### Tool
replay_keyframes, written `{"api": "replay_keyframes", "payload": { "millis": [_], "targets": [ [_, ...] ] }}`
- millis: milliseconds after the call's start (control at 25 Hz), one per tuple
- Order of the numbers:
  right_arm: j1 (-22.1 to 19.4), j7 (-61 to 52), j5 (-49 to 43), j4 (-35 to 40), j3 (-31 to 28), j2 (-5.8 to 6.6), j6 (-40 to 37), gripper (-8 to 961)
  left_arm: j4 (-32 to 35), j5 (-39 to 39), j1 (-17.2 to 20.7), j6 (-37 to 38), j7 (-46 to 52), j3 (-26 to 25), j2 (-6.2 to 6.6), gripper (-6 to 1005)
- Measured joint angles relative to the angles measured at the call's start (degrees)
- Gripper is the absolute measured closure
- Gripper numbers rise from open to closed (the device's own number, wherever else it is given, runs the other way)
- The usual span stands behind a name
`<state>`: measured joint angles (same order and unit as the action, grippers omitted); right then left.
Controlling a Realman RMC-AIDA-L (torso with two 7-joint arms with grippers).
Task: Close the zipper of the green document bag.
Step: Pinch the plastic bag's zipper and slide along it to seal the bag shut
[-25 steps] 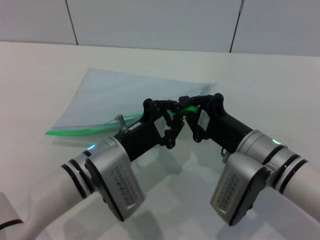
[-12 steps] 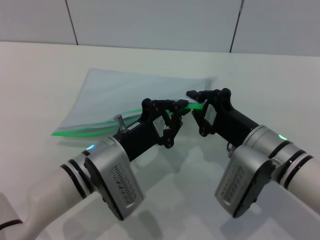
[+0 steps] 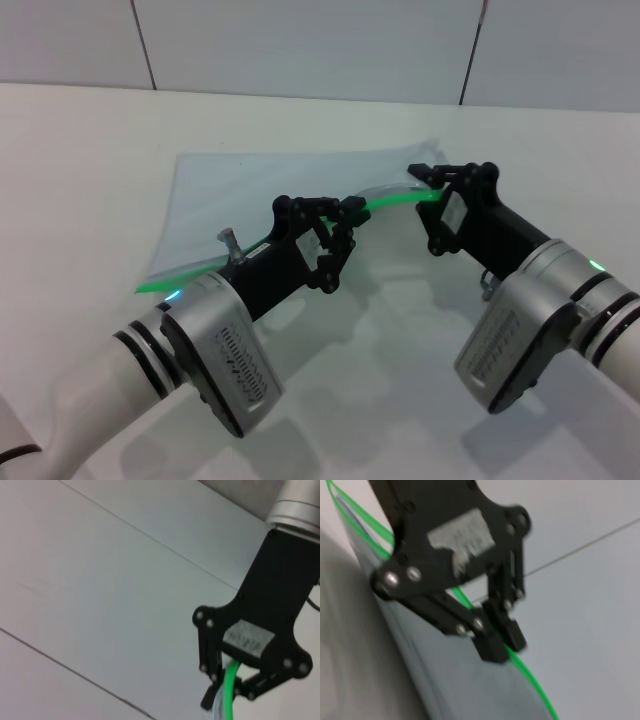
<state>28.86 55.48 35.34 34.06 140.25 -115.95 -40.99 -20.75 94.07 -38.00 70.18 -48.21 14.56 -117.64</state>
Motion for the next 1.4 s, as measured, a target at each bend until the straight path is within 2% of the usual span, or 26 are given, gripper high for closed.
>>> {"api": "replay_keyframes", "payload": {
  "millis": [800, 1400],
  "targets": [
    [-1.76, -4.96, 0.15, -8.32, -6.52, 0.11, -7.33, 906, 0.34, -0.06, 1.58, 0.29, -0.20, -1.97, 0.17, 927],
    [-3.68, -5.62, 0.15, -12.98, -13.32, 0.20, -9.29, 907, 0.61, -0.12, 3.18, 0.49, -0.22, -4.64, 0.31, 914]
  ]
}}
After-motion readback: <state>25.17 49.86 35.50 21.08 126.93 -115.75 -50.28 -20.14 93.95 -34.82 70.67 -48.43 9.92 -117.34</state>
